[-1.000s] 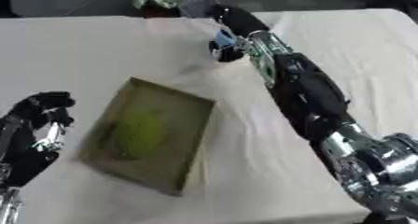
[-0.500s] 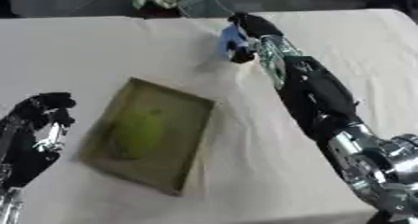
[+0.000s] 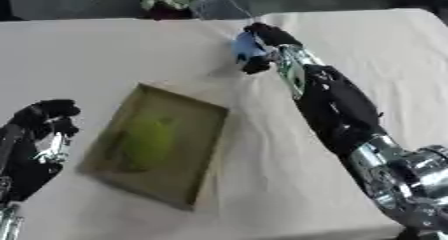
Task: Pick up objects on the table and place them in the box.
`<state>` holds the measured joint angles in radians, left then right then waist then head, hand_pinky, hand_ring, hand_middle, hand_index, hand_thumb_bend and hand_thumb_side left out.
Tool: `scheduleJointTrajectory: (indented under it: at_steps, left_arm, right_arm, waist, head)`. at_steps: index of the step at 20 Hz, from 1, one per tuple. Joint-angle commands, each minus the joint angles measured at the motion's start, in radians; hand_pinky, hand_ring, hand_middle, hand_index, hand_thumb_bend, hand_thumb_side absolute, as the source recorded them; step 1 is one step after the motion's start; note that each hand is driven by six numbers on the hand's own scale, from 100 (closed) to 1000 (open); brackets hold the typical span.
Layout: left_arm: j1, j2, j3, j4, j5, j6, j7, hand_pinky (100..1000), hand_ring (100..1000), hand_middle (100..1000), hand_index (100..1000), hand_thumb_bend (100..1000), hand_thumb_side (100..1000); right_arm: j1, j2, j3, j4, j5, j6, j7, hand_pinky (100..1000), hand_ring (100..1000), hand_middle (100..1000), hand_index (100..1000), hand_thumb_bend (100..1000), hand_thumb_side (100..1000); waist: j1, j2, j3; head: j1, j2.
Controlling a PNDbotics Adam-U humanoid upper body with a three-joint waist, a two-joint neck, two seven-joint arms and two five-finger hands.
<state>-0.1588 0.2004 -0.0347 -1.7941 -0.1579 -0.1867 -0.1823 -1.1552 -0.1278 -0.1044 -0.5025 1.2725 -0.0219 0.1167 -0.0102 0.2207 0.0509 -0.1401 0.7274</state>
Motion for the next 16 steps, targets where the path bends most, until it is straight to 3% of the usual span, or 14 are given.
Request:
scheduleJointTrajectory:
  at_steps: [1, 8, 16]
  left_arm:
    - [-0.006, 0.01, 0.006, -0.013, 0.005, -0.001, 0.001, 607, 739, 628, 764, 100, 490]
    - [-0.005, 0.01, 0.006, -0.012, 0.006, 0.0, 0.001, 607, 739, 628, 763, 100, 491]
    - [-0.002, 0.01, 0.008, -0.012, 0.004, 0.001, 0.003, 607, 739, 628, 763, 100, 491]
  right_arm:
    - [-0.007, -0.002, 0.001, -0.029, -0.018, -0.024, -0.044, 586, 609, 766, 894, 100, 220]
    - [-0.018, 0.006, 0.024, -0.093, -0.079, -0.118, -0.144, 487, 516, 673, 847, 100, 198]
    - [-0.025, 0.023, 0.103, -0.206, -0.153, -0.261, -0.105, 482, 511, 666, 848, 100, 198]
  waist:
    - [0.002, -0.016, 0.002]
    - [0.0, -0.017, 0.0]
    - [-0.003, -0.02, -0.005]
  head:
    - [-0.003, -0.014]
    - [-0.004, -0.013]
    - [-0.003, -0.011]
